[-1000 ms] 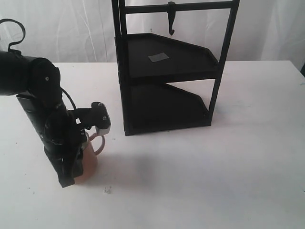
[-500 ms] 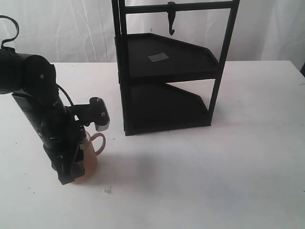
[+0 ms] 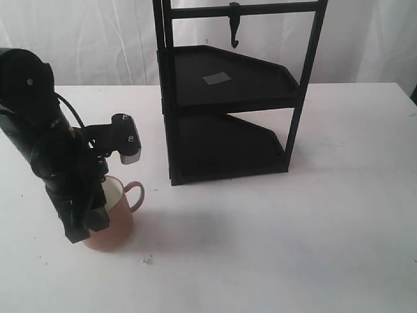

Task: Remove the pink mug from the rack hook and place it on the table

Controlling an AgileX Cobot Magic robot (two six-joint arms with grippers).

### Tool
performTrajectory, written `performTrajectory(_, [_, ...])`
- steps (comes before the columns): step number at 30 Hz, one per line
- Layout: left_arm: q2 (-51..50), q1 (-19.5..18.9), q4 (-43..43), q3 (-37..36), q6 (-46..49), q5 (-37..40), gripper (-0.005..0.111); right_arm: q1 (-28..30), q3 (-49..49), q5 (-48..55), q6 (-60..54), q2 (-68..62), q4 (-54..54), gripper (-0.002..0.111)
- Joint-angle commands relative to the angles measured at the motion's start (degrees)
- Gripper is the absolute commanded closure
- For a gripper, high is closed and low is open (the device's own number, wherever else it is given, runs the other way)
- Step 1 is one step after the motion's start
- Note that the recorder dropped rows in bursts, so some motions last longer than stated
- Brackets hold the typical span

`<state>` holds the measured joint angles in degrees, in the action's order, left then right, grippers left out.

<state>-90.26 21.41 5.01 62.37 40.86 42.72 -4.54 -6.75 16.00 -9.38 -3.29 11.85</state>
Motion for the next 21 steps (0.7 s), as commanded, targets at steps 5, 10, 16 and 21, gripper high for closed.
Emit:
performTrajectory(5, [6.0,-0.1,0.5,-0.2,-1.5,2.5,0.059,-0.1,0.1,-0.7,0.1,-0.2,0.2,0.108])
performTrajectory(10, [10.5,-0.1,1.0,-0.2,-1.9,3.7,0.059,-0.1,0.1,-0.7,0.1,-0.2,0.2,0.108])
performTrajectory(16, [15.9,-0.1,4.6,-0.2,-2.3,6.4,0.059,-0.1,0.1,-0.7,0.1,-0.2,0.2,0.108])
performTrajectory(21, [21.5,-0.1,11.4,-0.2,-2.7,7.9,0.07,-0.1,0.1,-0.7,0.1,-0.2,0.2,0.108])
